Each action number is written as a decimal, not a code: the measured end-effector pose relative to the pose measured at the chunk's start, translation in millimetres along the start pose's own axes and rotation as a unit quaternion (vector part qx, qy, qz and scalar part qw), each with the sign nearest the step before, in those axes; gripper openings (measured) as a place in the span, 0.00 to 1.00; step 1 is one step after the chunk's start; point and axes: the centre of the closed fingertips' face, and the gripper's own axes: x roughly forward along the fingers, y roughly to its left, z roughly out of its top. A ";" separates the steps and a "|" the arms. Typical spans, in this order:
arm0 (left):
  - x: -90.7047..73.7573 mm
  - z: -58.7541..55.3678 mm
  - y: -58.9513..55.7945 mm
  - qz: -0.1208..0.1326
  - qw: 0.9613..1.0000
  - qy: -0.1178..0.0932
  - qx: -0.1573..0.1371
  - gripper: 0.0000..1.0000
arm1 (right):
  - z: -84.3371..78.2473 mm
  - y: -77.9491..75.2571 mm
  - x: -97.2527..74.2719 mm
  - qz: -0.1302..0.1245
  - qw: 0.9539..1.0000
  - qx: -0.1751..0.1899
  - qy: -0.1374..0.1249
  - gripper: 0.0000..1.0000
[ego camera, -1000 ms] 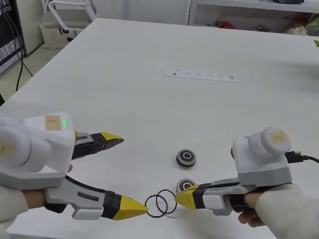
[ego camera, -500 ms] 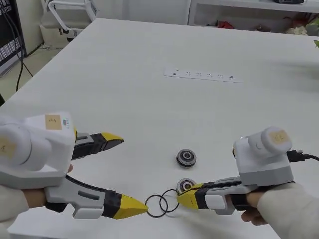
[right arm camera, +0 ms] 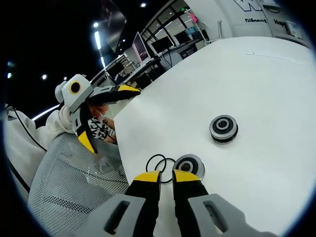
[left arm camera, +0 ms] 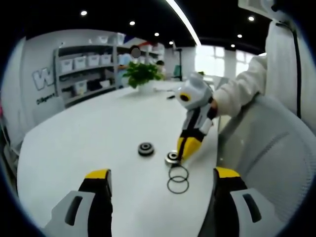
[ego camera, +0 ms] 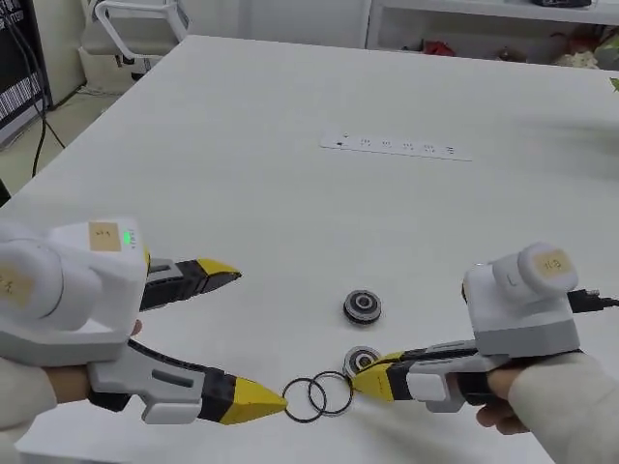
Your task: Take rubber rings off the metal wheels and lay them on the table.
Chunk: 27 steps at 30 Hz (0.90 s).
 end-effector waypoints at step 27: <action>-10.3 36.1 4.7 -0.007 0.997 -0.068 -0.045 0.85 | 42.8 -16.2 -37.4 -0.048 0.996 -0.040 -0.071 0.10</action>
